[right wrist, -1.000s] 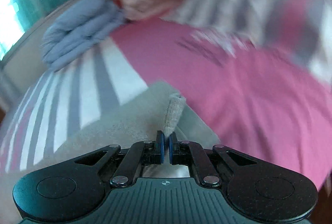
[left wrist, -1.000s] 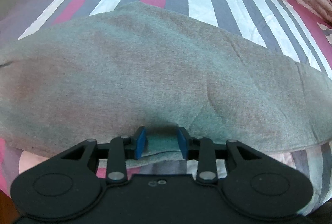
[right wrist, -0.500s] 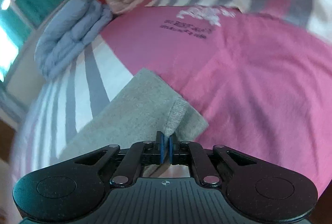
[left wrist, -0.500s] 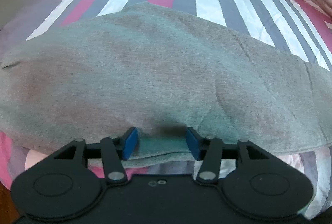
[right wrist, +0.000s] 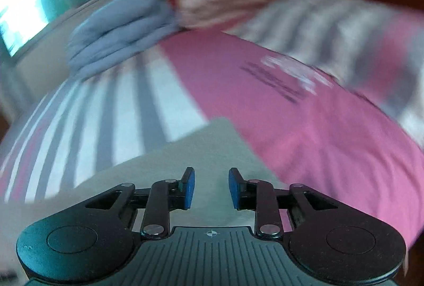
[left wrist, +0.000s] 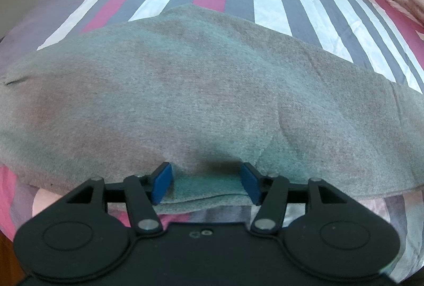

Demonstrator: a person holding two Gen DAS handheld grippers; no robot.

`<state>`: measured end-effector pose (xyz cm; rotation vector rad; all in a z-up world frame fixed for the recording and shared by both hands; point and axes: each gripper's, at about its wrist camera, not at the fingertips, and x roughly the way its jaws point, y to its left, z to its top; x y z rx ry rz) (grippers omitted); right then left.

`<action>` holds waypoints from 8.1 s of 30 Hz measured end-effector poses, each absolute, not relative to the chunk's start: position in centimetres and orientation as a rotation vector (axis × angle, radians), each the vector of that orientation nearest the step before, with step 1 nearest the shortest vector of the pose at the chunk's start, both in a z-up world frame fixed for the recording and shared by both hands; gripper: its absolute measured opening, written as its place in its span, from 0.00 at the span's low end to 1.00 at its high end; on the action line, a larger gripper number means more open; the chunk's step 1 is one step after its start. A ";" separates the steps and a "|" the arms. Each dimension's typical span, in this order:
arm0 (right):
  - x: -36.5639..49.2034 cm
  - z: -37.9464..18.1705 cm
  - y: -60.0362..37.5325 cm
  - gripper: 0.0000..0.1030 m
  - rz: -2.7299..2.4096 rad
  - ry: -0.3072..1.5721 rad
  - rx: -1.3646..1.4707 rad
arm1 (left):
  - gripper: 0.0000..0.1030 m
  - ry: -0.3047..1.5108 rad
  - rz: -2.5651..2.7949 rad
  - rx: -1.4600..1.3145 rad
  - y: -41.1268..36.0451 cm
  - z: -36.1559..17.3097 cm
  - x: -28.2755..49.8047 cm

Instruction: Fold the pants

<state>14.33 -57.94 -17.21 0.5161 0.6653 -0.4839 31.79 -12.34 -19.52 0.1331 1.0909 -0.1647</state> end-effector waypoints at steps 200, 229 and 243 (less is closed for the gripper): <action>22.9 -22.4 -34.2 0.66 0.015 0.800 0.284 | 0.59 1.141 0.007 -0.163 -3.7 -17.6 34.7; 22.3 -21.8 -33.9 0.66 0.021 0.778 0.311 | 0.05 1.001 -0.264 -0.426 -5.5 -15.6 33.3; 22.9 -19.8 -32.4 0.66 0.084 0.759 0.268 | 0.18 1.016 -0.176 -0.283 -3.7 -16.8 32.8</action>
